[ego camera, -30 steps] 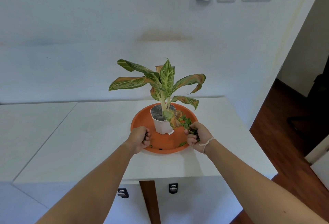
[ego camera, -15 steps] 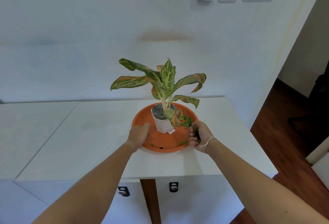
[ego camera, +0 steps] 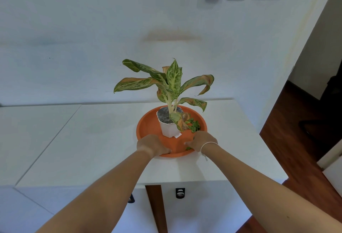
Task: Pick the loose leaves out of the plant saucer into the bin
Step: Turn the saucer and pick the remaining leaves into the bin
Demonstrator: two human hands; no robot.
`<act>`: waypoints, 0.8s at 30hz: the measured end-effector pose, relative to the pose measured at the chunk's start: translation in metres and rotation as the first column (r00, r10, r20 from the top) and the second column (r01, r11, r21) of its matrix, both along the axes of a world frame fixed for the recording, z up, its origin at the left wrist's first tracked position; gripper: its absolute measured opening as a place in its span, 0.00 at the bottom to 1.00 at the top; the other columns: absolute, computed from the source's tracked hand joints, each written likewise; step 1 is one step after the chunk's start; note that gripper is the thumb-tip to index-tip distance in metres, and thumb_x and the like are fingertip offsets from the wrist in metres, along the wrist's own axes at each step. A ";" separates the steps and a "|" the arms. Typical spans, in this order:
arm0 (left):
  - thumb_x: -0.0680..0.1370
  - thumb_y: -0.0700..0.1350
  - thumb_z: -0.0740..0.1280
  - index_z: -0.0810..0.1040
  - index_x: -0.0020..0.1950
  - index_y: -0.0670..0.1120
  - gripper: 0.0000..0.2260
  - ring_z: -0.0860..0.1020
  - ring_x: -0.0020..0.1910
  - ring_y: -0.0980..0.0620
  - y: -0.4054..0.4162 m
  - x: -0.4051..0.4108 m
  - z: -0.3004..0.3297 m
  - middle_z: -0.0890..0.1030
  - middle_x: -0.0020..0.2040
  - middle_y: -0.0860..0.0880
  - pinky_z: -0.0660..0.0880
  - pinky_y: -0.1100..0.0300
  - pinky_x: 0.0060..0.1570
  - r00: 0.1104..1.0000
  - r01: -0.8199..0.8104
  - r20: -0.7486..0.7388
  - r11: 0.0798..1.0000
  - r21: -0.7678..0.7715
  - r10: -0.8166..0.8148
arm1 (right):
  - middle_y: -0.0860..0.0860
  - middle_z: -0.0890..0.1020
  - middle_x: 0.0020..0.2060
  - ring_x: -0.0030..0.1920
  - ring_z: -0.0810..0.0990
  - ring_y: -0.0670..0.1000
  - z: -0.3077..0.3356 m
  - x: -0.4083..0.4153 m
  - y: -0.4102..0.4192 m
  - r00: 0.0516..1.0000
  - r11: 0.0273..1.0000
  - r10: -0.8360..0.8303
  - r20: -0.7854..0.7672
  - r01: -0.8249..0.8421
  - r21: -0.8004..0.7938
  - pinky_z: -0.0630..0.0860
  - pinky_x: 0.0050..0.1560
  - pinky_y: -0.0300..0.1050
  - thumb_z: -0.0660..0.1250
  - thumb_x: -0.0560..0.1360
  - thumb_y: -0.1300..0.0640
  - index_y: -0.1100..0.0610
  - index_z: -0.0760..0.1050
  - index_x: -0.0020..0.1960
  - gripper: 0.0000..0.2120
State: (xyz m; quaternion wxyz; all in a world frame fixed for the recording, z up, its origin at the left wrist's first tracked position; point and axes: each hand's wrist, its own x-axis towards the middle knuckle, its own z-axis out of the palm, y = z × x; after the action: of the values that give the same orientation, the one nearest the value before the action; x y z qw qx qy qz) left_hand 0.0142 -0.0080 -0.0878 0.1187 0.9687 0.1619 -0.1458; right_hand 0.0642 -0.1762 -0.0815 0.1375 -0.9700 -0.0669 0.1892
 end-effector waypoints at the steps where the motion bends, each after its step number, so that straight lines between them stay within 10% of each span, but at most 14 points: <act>1: 0.71 0.63 0.65 0.76 0.51 0.51 0.18 0.78 0.49 0.51 -0.002 0.001 0.000 0.80 0.48 0.51 0.72 0.61 0.44 1.000 0.015 0.006 1.000 0.007 -0.015 | 0.49 0.74 0.34 0.43 0.77 0.52 0.001 -0.001 0.002 1.000 0.999 0.017 0.021 -0.016 -0.038 0.71 0.43 0.42 0.63 0.74 0.41 0.55 0.69 0.37 0.18; 14: 0.78 0.47 0.61 0.65 0.72 0.41 0.23 0.77 0.62 0.44 0.005 0.036 -0.040 0.77 0.65 0.44 0.76 0.51 0.59 0.989 -0.097 0.101 0.992 -0.083 0.105 | 0.52 0.81 0.56 0.56 0.80 0.53 -0.006 0.002 0.020 0.994 0.987 0.051 0.097 -0.035 -0.158 0.72 0.46 0.43 0.61 0.77 0.58 0.55 0.73 0.64 0.15; 24: 0.75 0.47 0.66 0.80 0.58 0.45 0.14 0.81 0.54 0.48 0.013 0.027 -0.035 0.83 0.55 0.47 0.78 0.53 0.56 0.991 -0.067 0.110 0.995 -0.078 0.075 | 0.54 0.80 0.57 0.57 0.79 0.55 -0.006 0.001 0.017 0.987 0.993 0.088 0.133 -0.076 -0.089 0.75 0.54 0.44 0.56 0.80 0.59 0.57 0.72 0.64 0.15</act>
State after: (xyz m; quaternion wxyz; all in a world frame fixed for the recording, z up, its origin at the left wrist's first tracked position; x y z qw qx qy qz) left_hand 0.0414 0.0048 -0.1225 0.1686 0.9640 0.1838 -0.0922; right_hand 0.0648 -0.1595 -0.0875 0.0838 -0.9820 -0.1080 0.1302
